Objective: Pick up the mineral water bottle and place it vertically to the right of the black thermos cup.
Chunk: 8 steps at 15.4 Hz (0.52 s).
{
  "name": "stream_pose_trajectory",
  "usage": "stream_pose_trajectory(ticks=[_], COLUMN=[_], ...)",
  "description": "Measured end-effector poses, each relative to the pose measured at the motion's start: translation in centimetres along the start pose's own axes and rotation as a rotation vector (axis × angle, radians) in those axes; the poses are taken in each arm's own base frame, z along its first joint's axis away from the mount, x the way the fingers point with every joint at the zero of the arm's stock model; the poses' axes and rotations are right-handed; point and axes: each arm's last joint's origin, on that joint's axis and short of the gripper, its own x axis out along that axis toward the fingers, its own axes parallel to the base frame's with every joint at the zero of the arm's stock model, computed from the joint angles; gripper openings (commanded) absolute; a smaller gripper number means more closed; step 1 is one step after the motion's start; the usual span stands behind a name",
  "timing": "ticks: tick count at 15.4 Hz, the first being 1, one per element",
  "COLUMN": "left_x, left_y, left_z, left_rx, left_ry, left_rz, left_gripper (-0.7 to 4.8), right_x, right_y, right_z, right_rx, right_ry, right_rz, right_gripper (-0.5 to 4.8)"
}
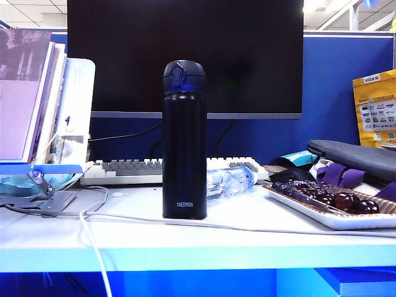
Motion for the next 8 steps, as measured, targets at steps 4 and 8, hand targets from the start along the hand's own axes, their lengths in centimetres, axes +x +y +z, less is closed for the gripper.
stream_pose_trajectory(ticks=[4,8], left_x=[0.0,0.0], left_y=[0.0,0.0], left_z=[0.0,0.0], left_rx=[0.0,0.0], left_ry=[0.0,0.0], left_rz=[0.0,0.0], left_gripper=[-0.02,-0.02], right_x=[3.8,5.4], right_y=[-2.8,-3.2], right_z=[-0.7,-1.2], right_rx=[0.046,-0.014], right_ry=[0.006,-0.082], right_rz=[-0.144,-0.307], right_gripper=[4.79,4.79])
